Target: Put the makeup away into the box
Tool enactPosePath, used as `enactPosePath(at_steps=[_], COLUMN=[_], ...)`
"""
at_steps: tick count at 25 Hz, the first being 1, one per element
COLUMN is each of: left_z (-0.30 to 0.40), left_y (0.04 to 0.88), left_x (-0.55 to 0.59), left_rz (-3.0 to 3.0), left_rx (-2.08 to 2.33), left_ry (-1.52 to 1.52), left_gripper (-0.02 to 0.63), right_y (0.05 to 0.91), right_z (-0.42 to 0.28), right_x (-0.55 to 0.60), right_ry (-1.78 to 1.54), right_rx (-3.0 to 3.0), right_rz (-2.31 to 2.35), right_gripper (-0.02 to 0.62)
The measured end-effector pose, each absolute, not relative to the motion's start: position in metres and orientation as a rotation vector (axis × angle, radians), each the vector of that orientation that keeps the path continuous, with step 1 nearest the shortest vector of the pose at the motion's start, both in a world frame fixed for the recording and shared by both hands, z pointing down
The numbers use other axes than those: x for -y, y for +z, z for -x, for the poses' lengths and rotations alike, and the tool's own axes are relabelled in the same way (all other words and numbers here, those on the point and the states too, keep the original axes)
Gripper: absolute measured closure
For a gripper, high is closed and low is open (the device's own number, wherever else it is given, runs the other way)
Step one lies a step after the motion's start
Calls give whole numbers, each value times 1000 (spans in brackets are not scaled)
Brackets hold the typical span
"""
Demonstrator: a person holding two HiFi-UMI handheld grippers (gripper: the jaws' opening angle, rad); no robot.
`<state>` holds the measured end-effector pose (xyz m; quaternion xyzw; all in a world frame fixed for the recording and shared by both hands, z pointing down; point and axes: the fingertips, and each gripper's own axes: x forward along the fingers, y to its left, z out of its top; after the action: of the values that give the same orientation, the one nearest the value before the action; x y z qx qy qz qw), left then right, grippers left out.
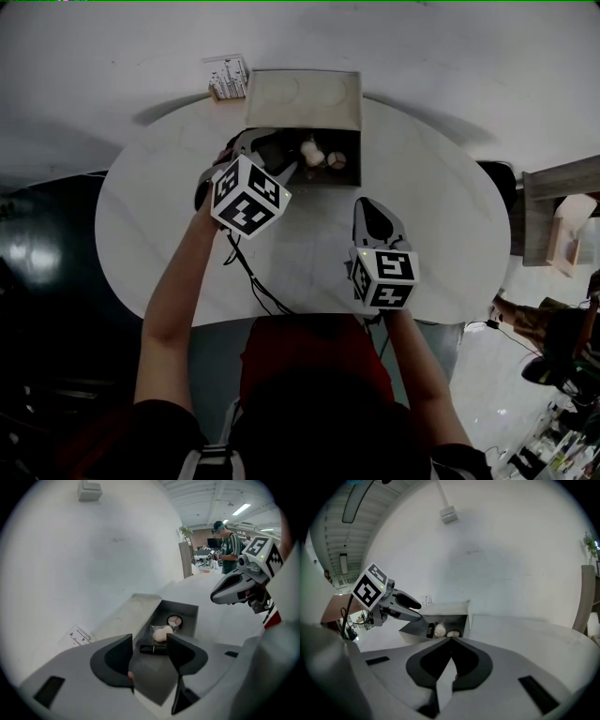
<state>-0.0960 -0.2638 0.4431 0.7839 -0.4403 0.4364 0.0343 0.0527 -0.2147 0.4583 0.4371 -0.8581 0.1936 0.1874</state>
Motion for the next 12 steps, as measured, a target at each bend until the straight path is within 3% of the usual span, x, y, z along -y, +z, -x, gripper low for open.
enactPosePath(at_steps=[4,12], left_z=[98,101], left_y=[425,399], left_x=[254,232], left_rz=[-2390,-2337], left_rx=[1475,1675], left_ry=[1258,1067], left_gripper=[443,537], right_y=[450,433], right_z=[-55,-59], right_x=[212,200], right_ry=[516,464], right_rx=[2431,2465], right_rz=[-1232,-1249], right_gripper=[581,581])
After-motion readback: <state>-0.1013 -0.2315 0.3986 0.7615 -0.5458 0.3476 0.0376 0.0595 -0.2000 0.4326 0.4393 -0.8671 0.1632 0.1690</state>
